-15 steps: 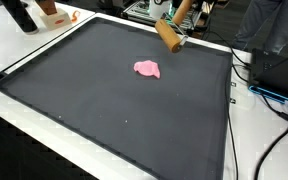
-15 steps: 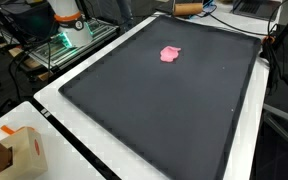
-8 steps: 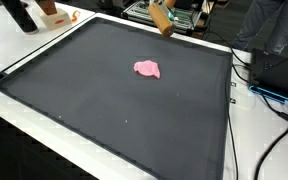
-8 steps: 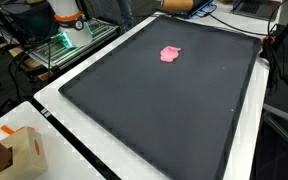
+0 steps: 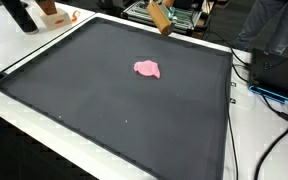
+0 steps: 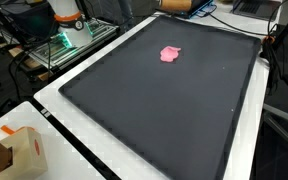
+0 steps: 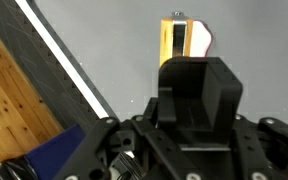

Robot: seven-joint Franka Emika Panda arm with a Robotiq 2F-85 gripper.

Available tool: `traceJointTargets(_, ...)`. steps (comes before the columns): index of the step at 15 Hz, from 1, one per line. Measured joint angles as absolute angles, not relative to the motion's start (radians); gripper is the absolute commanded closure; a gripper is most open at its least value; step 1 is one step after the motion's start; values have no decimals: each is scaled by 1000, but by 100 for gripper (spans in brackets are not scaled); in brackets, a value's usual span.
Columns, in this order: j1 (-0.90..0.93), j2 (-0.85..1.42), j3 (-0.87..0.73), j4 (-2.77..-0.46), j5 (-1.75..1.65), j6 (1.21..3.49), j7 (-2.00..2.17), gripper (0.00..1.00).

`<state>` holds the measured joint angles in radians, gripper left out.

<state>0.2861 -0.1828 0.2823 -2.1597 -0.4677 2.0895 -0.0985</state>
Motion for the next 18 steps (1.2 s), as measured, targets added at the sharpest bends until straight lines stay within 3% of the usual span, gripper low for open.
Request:
traceJointTargets(9,276,-120,207,-2275,-183,2271,-371,76)
traceJointTargets(18,232,-17,174,-2372,-138,2476,-511,76)
